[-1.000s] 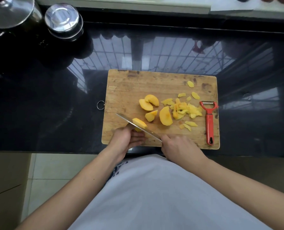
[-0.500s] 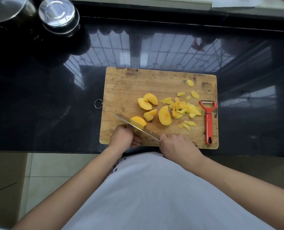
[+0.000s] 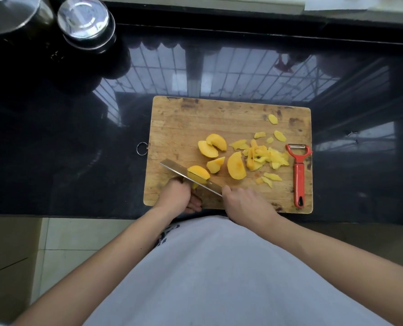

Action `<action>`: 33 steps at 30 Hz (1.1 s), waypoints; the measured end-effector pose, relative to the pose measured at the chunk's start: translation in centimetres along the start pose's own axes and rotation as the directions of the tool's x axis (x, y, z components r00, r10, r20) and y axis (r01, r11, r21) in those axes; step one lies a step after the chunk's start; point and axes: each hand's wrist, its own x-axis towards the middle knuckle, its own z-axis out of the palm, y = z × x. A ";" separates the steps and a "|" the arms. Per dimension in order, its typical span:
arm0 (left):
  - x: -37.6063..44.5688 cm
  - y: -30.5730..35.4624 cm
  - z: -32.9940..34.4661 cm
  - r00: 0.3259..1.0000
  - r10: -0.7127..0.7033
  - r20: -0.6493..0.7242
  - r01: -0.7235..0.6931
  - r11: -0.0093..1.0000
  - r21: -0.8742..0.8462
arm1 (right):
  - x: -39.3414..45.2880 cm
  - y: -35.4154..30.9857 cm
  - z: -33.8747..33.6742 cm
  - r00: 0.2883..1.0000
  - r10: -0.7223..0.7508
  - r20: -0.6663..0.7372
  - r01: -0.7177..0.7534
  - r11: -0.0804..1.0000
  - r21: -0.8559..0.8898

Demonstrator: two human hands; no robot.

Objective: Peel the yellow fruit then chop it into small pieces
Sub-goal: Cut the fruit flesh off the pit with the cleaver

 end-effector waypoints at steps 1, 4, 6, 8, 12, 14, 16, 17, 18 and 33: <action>0.0 0.0 -0.1 1.000 0.003 -0.002 -0.003 1.000 0.001 | 0.1 0.1 0.2 1.000 0.004 -0.016 -0.004 1.000 0.014; 0.1 -0.2 -0.5 1.000 0.013 -0.011 -0.012 0.999 0.035 | 0.5 0.9 -0.1 0.995 0.054 -0.089 -0.048 0.996 0.072; 0.0 -0.6 -1.1 0.998 0.058 -0.025 -0.055 0.992 0.115 | 0.8 1.8 -0.8 0.991 0.111 -0.075 -0.093 0.973 0.210; 0.0 -1.4 -2.1 0.988 0.137 -0.069 -0.120 0.970 0.209 | 0.9 2.4 -1.7 0.989 0.146 -0.028 -0.130 0.939 0.319; 0.2 -2.7 -3.3 0.948 0.265 -0.177 -0.206 0.934 0.292 | -0.1 2.8 -2.4 0.983 0.182 -0.014 -0.153 0.862 0.484; 0.0 -2.7 -3.1 0.928 0.310 -0.209 -0.248 0.929 0.276 | -0.5 2.9 -2.3 0.976 0.215 -0.014 -0.172 0.817 0.550; -0.4 -2.4 -2.3 0.895 0.394 -0.208 -0.299 0.878 0.374 | -0.7 2.8 -2.3 0.969 0.246 -0.022 -0.184 0.779 0.600; -0.5 -2.3 -1.9 0.875 0.444 -0.195 -0.316 0.828 0.464 | -0.7 2.7 -2.2 0.966 0.257 -0.029 -0.186 0.767 0.614; -0.6 -2.1 -1.3 0.856 0.487 -0.175 -0.321 0.765 0.559 | -0.8 2.6 -2.2 0.964 0.264 -0.037 -0.184 0.758 0.625; -0.6 -1.0 -5.1 0.763 0.561 0.322 -0.581 0.374 0.723 | -2.5 1.4 -1.7 0.949 0.316 -0.015 -0.241 0.754 0.611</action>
